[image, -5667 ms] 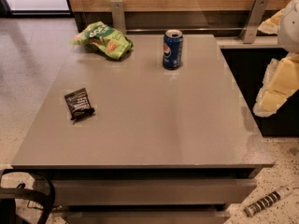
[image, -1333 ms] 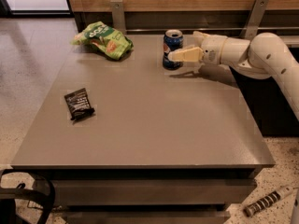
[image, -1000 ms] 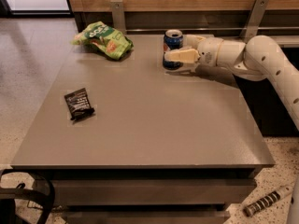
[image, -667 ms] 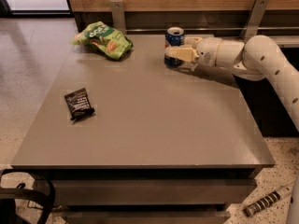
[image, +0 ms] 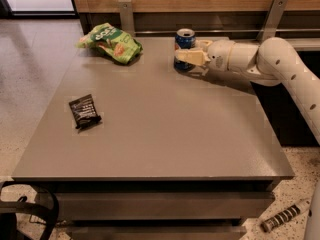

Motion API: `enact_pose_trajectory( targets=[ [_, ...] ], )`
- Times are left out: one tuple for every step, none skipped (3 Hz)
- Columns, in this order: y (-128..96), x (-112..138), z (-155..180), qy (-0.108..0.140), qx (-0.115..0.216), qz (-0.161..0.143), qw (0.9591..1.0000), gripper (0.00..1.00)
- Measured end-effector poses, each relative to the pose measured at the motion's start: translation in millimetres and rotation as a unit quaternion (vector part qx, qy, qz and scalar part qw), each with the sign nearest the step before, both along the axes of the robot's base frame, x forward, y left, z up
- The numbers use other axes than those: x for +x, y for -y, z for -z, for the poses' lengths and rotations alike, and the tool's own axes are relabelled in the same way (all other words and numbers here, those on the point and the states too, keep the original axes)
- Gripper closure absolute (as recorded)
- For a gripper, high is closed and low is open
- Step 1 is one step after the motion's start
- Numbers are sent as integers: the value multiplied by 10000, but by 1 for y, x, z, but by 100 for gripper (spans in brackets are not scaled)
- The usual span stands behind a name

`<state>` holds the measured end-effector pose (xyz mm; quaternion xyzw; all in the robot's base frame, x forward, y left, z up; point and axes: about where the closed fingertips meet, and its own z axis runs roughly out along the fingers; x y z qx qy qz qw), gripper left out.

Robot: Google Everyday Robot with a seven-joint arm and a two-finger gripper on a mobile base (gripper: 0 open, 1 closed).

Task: Knock pepsi can over

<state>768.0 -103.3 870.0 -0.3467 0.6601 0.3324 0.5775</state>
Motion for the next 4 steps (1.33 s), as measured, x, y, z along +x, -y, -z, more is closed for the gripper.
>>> enact_pose_trajectory(
  targets=[
    [-1,0,0,-1,1,-8,10000,100],
    [-5,1,-2,-28,-70,-40,10000,100],
    [3,-3,-18,-26,-354,93,9993,100],
    [12,-14,-46,10,-797,269,9965,100]
  ],
)
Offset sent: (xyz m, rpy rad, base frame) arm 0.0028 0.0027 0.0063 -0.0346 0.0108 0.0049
